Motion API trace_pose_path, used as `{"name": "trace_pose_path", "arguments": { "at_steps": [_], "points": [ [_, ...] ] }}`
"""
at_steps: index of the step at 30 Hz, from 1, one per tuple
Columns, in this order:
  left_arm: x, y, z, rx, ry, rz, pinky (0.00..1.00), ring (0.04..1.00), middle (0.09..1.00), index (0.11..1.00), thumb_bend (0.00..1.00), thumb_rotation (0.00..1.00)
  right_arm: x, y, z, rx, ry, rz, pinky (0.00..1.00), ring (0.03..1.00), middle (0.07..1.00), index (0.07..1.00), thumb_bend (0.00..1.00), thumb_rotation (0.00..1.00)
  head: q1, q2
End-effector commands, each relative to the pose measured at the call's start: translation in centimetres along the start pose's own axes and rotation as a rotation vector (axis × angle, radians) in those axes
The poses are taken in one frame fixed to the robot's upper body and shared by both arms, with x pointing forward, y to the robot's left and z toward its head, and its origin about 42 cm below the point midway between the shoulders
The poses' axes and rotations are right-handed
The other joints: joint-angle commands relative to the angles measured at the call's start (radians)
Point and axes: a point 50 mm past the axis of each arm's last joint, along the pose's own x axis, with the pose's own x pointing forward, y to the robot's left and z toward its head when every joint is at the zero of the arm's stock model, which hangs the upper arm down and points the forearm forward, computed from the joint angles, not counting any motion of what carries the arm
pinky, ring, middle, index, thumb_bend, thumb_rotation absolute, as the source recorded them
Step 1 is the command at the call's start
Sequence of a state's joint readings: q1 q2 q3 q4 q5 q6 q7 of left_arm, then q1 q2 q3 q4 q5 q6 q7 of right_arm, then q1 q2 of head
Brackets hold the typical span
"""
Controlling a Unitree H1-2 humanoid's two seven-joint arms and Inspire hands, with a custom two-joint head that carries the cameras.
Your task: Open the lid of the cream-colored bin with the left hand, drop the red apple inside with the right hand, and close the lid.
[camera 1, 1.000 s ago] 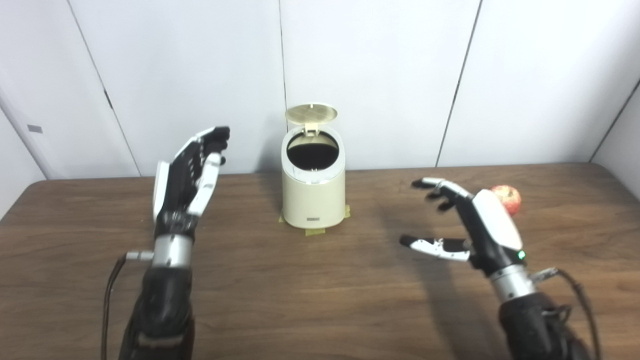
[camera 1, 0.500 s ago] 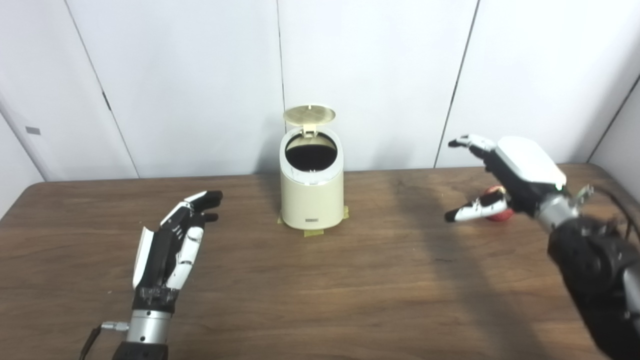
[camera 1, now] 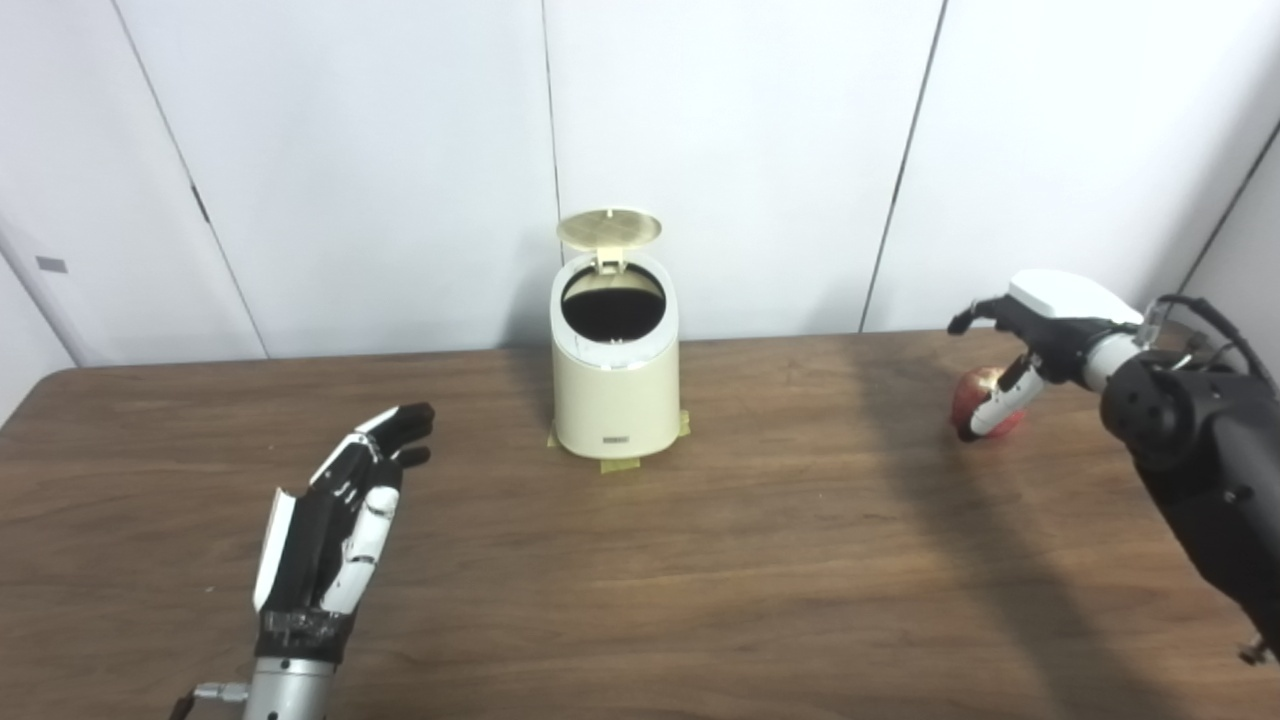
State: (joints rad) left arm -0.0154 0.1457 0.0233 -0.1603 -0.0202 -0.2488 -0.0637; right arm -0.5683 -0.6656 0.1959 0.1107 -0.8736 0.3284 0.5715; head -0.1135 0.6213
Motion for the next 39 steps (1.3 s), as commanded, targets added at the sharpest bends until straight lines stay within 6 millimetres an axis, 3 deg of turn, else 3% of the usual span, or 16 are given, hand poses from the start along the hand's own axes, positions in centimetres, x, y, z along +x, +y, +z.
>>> {"name": "trace_pose_path", "arguments": {
  "at_steps": [1, 4, 10, 15, 20, 30, 33, 39],
  "points": [
    [1.1, -0.1, 1.5, -0.003, -0.073, -0.007, 0.78, 0.832, 0.824, 0.79, 0.35, 0.72, 0.5, -3.4, -0.4, -0.03, -0.003, -0.088, 0.64, 0.853, 0.894, 0.775, 1.0, 0.26, -0.001, 0.001],
    [1.0, -0.2, 1.5, -0.006, -0.079, -0.015, 0.79, 0.837, 0.829, 0.793, 0.33, 0.73, 1.3, -2.4, -1.0, -0.038, 0.007, -0.062, 0.62, 0.832, 0.88, 0.769, 1.0, 0.24, -0.007, 0.001],
    [0.9, -0.2, 1.2, 0.043, -0.083, -0.011, 0.77, 0.832, 0.825, 0.786, 0.3, 0.72, 1.1, -0.9, -1.4, -0.02, 0.026, -0.035, 0.7, 0.859, 0.892, 0.789, 0.97, 0.24, -0.006, 0.004],
    [0.9, -0.1, 0.9, 0.06, -0.081, -0.01, 0.77, 0.827, 0.815, 0.78, 0.32, 0.71, 1.1, -0.3, -1.2, -0.048, 0.028, -0.037, 0.73, 0.84, 0.876, 0.798, 0.95, 0.25, -0.005, 0.004],
    [0.9, -0.2, 1.1, 0.04, -0.07, -0.02, 0.77, 0.835, 0.822, 0.782, 0.34, 0.69, 1.3, 0.1, -1.3, -0.006, -0.001, -0.026, 0.66, 0.835, 0.878, 0.802, 0.92, 0.22, 0.001, 0.008],
    [0.6, -0.2, 1.3, 0.059, -0.073, -0.015, 0.75, 0.828, 0.818, 0.777, 0.37, 0.71, 1.4, 0.8, -1.2, 0.017, -0.016, -0.004, 0.68, 0.834, 0.87, 0.783, 0.89, 0.15, 0.011, 0.016],
    [0.5, -0.2, 1.5, 0.061, -0.067, -0.014, 0.76, 0.836, 0.824, 0.779, 0.37, 0.71, 1.3, 0.9, -1.2, 0.042, -0.027, 0.008, 0.59, 0.776, 0.851, 0.768, 0.89, 0.14, 0.013, 0.019],
    [0.5, -0.2, 1.7, 0.063, -0.065, -0.008, 0.75, 0.831, 0.818, 0.774, 0.38, 0.72, 1.7, 1.1, -1.5, 0.028, -0.004, 0.04, 0.58, 0.745, 0.825, 0.773, 0.87, 0.12, 0.016, 0.022]
  ]
}}
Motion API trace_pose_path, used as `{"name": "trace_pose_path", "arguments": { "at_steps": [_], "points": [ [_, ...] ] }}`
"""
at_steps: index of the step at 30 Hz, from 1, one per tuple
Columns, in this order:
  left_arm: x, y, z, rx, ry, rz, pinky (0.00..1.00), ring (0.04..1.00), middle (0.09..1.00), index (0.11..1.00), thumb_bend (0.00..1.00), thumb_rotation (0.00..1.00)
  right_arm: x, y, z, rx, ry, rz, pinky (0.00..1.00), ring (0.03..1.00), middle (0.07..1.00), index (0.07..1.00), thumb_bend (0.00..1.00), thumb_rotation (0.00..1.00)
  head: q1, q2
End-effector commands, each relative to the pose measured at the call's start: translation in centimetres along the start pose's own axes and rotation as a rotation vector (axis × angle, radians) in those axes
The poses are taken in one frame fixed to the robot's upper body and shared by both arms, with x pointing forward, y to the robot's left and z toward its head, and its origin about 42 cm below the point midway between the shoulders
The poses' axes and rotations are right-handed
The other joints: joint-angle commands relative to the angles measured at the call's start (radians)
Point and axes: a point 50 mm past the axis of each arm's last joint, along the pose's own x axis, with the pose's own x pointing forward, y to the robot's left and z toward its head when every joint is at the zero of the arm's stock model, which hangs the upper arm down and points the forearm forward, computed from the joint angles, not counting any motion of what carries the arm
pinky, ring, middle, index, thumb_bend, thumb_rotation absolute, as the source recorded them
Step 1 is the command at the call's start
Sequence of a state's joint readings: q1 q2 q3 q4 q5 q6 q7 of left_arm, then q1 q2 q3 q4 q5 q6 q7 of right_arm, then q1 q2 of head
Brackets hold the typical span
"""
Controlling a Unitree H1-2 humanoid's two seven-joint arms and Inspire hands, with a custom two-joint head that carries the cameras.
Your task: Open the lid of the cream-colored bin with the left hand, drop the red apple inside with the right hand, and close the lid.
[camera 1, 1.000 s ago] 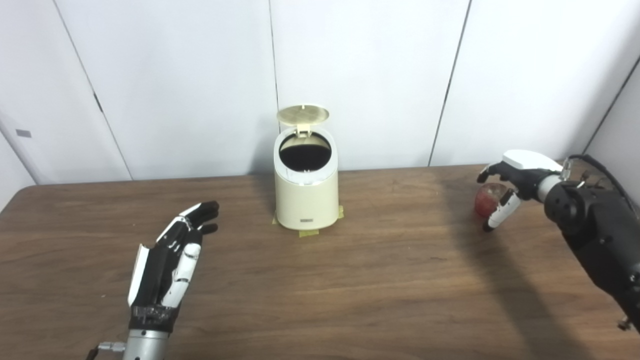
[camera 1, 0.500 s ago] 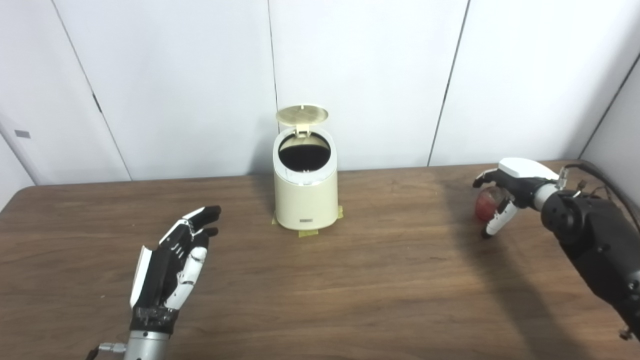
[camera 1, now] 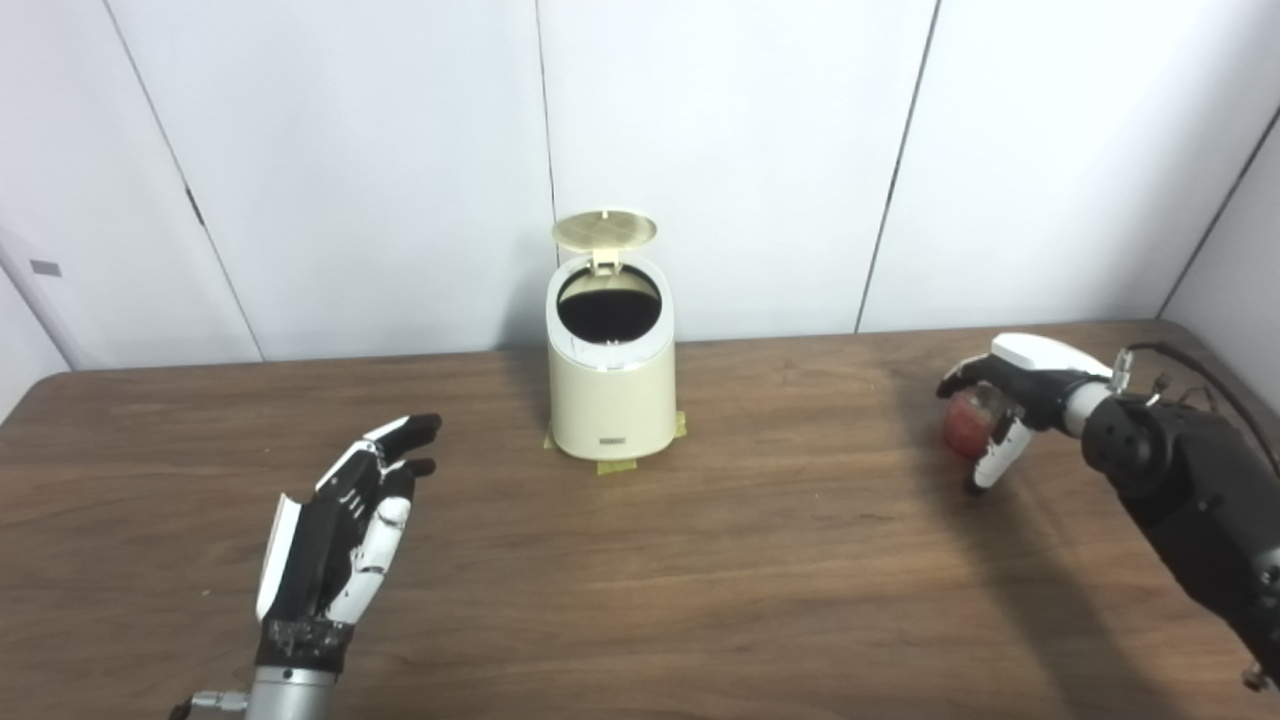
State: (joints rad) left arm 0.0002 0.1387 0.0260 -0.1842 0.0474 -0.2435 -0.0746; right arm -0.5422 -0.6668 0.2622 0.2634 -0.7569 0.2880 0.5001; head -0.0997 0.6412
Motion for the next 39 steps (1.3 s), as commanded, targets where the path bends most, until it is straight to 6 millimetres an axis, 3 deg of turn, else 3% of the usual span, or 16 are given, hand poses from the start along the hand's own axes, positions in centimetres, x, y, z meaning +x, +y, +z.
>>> {"name": "trace_pose_path", "arguments": {
  "at_steps": [1, 9, 18, 23, 24, 26, 27, 31, 39],
  "points": [
    [0.9, 0.2, 1.4, -0.007, -0.069, 0.014, 0.75, 0.832, 0.818, 0.773, 0.37, 0.7, -0.2, -3.7, 0.1, -0.027, 0.001, -0.09, 0.57, 0.733, 0.806, 0.772, 0.87, 0.11, 0.002, 0.002],
    [0.9, 0.2, 1.5, -0.007, -0.068, 0.018, 0.75, 0.835, 0.82, 0.769, 0.38, 0.7, 0.5, -3.3, -0.4, -0.051, 0.025, -0.064, 0.61, 0.765, 0.819, 0.77, 0.86, 0.11, 0.002, 0.002],
    [0.9, 0.2, 1.7, -0.004, -0.063, 0.019, 0.75, 0.834, 0.819, 0.768, 0.38, 0.7, 0.5, -3.2, -0.2, -0.077, 0.022, -0.065, 0.56, 0.7, 0.777, 0.758, 0.87, 0.11, 0.004, 0.003],
    [0.9, 0.2, 1.8, 0.0, -0.063, 0.02, 0.74, 0.828, 0.816, 0.763, 0.38, 0.69, 0.4, -3.1, -0.3, -0.07, -0.011, -0.155, 0.54, 0.667, 0.742, 0.715, 0.84, 0.01, 0.005, 0.004],
    [0.9, 0.2, 1.8, 0.008, -0.068, 0.018, 0.74, 0.825, 0.814, 0.763, 0.38, 0.69, 0.5, -3.0, -0.3, -0.073, -0.006, -0.203, 0.49, 0.608, 0.688, 0.677, 0.82, 0.01, 0.006, 0.004],
    [0.9, 0.2, 1.8, 0.013, -0.074, 0.014, 0.73, 0.82, 0.812, 0.763, 0.38, 0.69, 0.6, -2.8, -0.1, -0.087, 0.003, -0.287, 0.39, 0.49, 0.495, 0.532, 0.59, 0.0, 0.005, 0.005],
    [0.9, 0.2, 1.8, 0.015, -0.074, 0.014, 0.73, 0.819, 0.811, 0.763, 0.38, 0.69, 0.8, -2.6, -0.1, -0.085, 0.012, -0.308, 0.37, 0.465, 0.466, 0.513, 0.56, 0.0, 0.005, 0.004],
    [0.9, 0.2, 1.7, 0.012, -0.066, 0.015, 0.72, 0.817, 0.809, 0.759, 0.37, 0.68, 1.5, -1.9, -0.4, -0.079, 0.025, -0.337, 0.31, 0.407, 0.412, 0.499, 0.53, 0.0, 0.003, 0.003],
    [1.0, 0.0, 1.5, 0.013, -0.066, 0.008, 0.72, 0.812, 0.806, 0.754, 0.36, 0.69, 1.6, -1.8, -1.0, -0.087, 0.009, -0.361, 0.35, 0.439, 0.423, 0.494, 0.53, 0.0, -0.001, 0.002]
  ]
}}
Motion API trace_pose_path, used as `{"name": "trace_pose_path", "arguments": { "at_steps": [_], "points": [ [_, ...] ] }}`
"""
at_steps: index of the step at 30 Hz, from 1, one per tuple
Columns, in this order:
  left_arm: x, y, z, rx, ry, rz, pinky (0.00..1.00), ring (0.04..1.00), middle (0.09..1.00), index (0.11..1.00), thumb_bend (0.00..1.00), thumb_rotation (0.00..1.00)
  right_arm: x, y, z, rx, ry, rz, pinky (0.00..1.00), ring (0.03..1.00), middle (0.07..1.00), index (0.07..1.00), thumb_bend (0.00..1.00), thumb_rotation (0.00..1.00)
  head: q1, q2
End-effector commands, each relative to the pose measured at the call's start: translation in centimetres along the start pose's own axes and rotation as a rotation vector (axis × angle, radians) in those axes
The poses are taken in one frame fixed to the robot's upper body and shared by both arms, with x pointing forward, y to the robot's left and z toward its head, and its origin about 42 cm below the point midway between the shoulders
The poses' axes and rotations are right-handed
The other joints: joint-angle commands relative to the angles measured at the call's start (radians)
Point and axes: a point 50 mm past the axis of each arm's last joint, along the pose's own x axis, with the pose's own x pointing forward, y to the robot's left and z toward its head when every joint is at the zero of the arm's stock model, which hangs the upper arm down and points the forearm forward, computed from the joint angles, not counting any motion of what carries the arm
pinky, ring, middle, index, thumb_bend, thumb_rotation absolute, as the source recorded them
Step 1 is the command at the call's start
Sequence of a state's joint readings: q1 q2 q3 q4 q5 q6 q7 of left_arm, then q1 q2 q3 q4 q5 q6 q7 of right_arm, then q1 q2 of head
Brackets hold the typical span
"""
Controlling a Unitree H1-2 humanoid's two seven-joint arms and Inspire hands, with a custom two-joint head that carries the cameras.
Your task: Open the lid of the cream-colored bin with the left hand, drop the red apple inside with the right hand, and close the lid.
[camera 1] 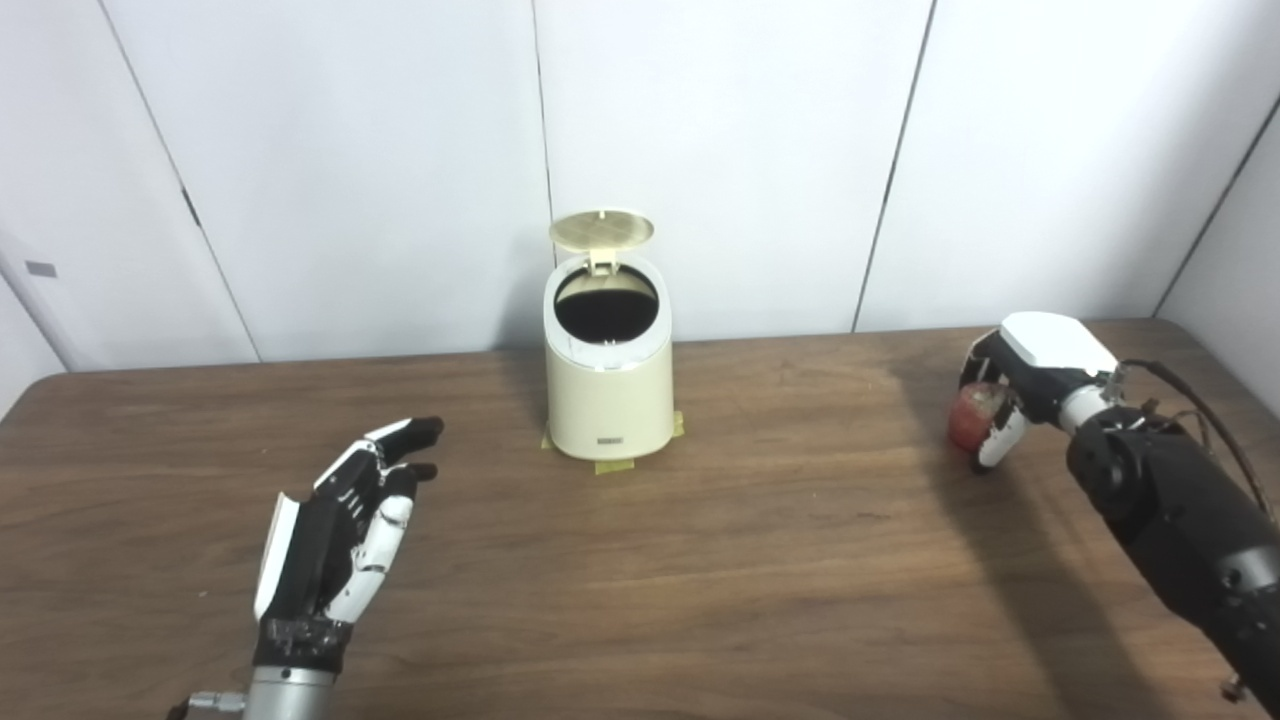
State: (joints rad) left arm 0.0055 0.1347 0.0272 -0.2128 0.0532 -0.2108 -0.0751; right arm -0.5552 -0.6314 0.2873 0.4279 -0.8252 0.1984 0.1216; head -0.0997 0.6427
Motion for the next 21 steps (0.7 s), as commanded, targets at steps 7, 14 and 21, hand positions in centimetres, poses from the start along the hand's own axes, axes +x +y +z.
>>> {"name": "trace_pose_path", "arguments": {
  "at_steps": [7, 14, 21],
  "points": [
    [1.0, -0.1, 0.8, 0.004, -0.065, -0.004, 0.73, 0.815, 0.809, 0.758, 0.35, 0.69, -0.7, -5.1, 1.4, 0.018, -0.094, -0.11, 0.39, 0.477, 0.49, 0.485, 0.53, 0.0, -0.001, -0.001],
    [1.1, -0.2, 0.4, 0.011, -0.045, -0.009, 0.73, 0.82, 0.819, 0.771, 0.37, 0.7, -3.2, -8.9, 6.0, 0.088, -0.351, -0.179, 0.34, 0.407, 0.457, 0.496, 0.52, 0.0, -0.001, -0.007],
    [1.1, -0.4, -0.7, 0.082, -0.007, 0.002, 0.74, 0.825, 0.835, 0.805, 0.34, 0.78, -7.3, -12.8, 12.6, 0.046, -0.546, -0.355, 0.33, 0.42, 0.529, 0.477, 0.52, 0.0, 0.002, -0.018]
  ]
}}
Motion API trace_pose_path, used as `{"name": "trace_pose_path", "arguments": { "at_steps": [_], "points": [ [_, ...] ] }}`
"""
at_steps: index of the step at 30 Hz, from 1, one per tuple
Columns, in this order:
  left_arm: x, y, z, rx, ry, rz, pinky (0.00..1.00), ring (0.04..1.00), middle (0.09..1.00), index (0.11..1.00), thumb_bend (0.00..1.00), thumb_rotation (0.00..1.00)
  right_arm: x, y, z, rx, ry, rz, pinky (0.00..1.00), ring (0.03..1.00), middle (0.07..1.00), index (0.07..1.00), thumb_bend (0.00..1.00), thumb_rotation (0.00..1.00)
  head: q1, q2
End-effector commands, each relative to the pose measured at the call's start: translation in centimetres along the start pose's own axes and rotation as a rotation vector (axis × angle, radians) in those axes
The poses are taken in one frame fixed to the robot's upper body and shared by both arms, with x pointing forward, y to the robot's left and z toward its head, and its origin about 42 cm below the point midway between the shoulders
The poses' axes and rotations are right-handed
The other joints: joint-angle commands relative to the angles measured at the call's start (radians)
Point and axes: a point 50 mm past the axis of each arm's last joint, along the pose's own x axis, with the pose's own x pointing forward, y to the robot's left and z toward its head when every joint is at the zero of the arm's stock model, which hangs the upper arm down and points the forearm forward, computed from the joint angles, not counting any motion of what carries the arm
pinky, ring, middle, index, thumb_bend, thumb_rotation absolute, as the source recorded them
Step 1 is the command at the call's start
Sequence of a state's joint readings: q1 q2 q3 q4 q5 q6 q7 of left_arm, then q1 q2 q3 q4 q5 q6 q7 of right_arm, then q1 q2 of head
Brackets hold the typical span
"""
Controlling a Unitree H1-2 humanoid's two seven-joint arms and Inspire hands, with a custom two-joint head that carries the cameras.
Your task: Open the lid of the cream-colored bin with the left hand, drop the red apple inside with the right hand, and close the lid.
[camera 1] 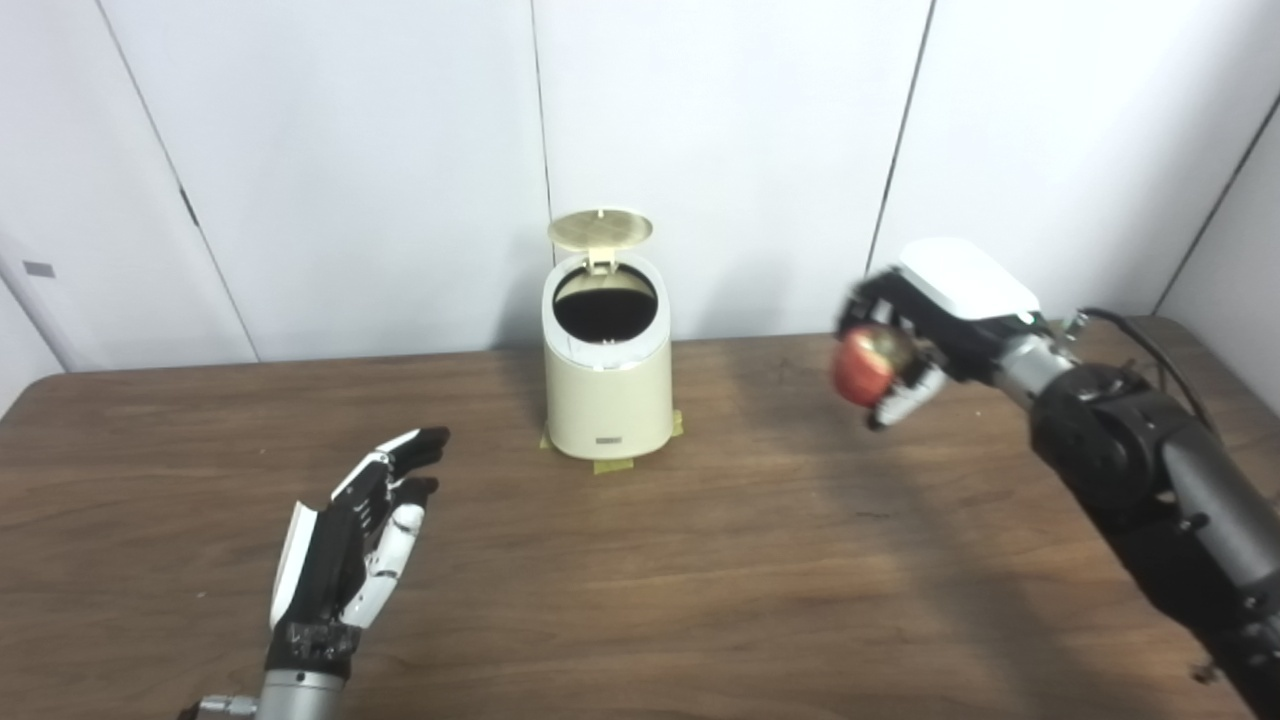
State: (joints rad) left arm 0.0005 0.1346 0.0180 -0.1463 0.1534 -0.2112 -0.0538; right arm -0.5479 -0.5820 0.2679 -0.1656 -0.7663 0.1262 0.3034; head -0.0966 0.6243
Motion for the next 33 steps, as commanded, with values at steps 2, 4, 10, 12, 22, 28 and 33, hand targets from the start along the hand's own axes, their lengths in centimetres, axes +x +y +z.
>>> {"name": "trace_pose_path", "arguments": {
  "at_steps": [2, 4, 10, 12, 22, 28, 33],
  "points": [
    [1.2, 0.0, 0.8, -0.023, -0.047, 0.025, 0.73, 0.823, 0.845, 0.828, 0.29, 0.81, 1.2, -3.6, 3.3, -0.056, -0.077, -0.137, 0.35, 0.434, 0.544, 0.461, 0.51, 0.0, -0.003, -0.001],
    [1.1, -0.2, 0.5, -0.035, -0.023, 0.032, 0.74, 0.826, 0.858, 0.859, 0.24, 0.87, 1.7, -3.8, 4.8, -0.071, -0.103, -0.142, 0.36, 0.444, 0.546, 0.457, 0.51, 0.0, 0.0, -0.004],
    [1.1, -0.4, 0.0, -0.047, 0.022, 0.049, 0.75, 0.828, 0.866, 0.876, 0.23, 0.9, 3.3, -3.8, 8.3, -0.055, -0.165, -0.197, 0.32, 0.419, 0.549, 0.466, 0.51, 0.0, 0.004, -0.006],
    [1.1, -0.5, -0.1, -0.054, 0.021, 0.047, 0.73, 0.826, 0.867, 0.876, 0.23, 0.87, 3.8, -3.8, 9.3, -0.032, -0.175, -0.204, 0.31, 0.408, 0.553, 0.469, 0.51, 0.0, 0.005, -0.006],
    [1.1, -0.9, -0.1, -0.049, 0.023, 0.027, 0.74, 0.826, 0.86, 0.862, 0.27, 0.78, 7.4, -2.1, 12.8, 0.041, -0.207, -0.255, 0.27, 0.36, 0.474, 0.499, 0.52, 0.0, 0.014, -0.004],
    [1.2, -1.1, -0.1, -0.046, 0.005, 0.017, 0.74, 0.829, 0.864, 0.851, 0.29, 0.72, 10.0, -0.8, 13.4, 0.017, -0.203, -0.291, 0.29, 0.406, 0.545, 0.479, 0.51, 0.0, 0.018, -0.006],
    [1.2, -1.2, 0.0, -0.04, 0.005, 0.01, 0.75, 0.837, 0.874, 0.853, 0.31, 0.74, 11.7, 0.0, 13.6, -0.022, -0.195, -0.324, 0.29, 0.406, 0.555, 0.474, 0.51, 0.0, 0.019, -0.006]
  ]
}}
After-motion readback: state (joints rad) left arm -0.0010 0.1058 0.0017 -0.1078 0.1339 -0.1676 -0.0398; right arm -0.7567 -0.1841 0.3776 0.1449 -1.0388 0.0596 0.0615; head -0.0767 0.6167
